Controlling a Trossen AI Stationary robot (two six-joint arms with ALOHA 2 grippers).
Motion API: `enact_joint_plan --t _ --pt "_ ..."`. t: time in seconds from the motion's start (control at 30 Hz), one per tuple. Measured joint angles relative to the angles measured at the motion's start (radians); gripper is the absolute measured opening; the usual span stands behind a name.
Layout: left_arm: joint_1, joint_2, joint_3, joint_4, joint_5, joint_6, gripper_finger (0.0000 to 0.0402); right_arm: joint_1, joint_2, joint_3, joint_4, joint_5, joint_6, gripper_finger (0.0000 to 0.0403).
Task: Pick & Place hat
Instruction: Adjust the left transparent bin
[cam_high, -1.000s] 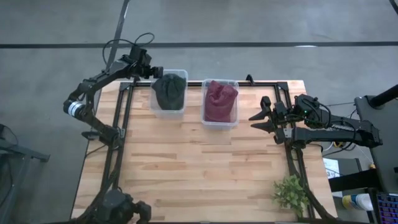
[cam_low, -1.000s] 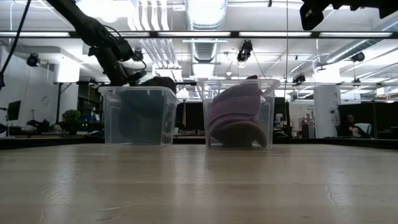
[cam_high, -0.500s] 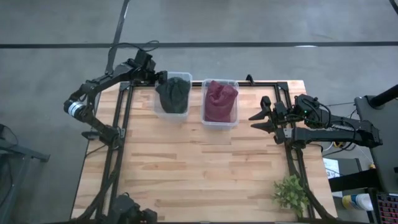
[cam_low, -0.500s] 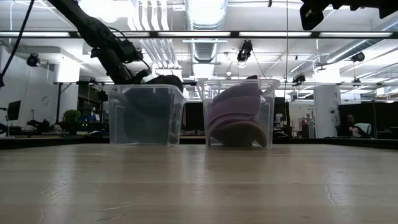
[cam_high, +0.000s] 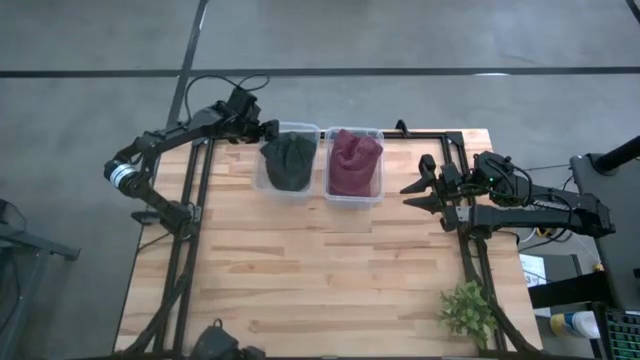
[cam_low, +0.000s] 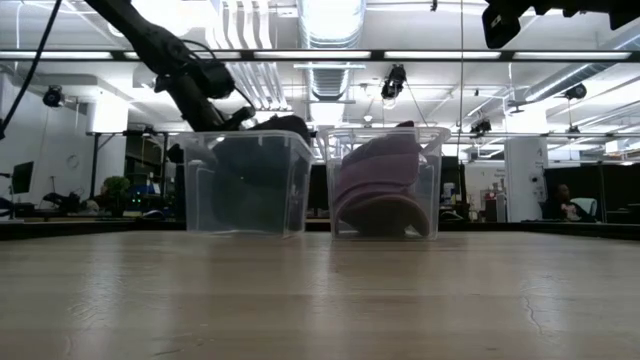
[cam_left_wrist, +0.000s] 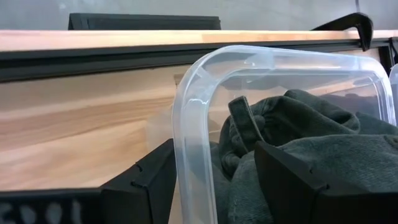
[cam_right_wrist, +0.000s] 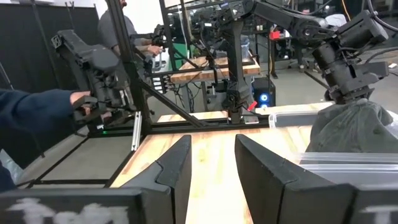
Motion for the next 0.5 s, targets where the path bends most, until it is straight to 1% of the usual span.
enact_joint_plan --t 0.33,0.5 --pt "-0.055 0.0 0.0 0.0 -0.034 -0.111 0.0206 0.0 0.0 0.0 0.0 0.0 0.0 0.0128" --pt "-0.069 -0.001 0.0 -0.001 -0.072 -0.135 0.0206 0.0 0.0 0.0 0.0 0.0 0.0 0.013"
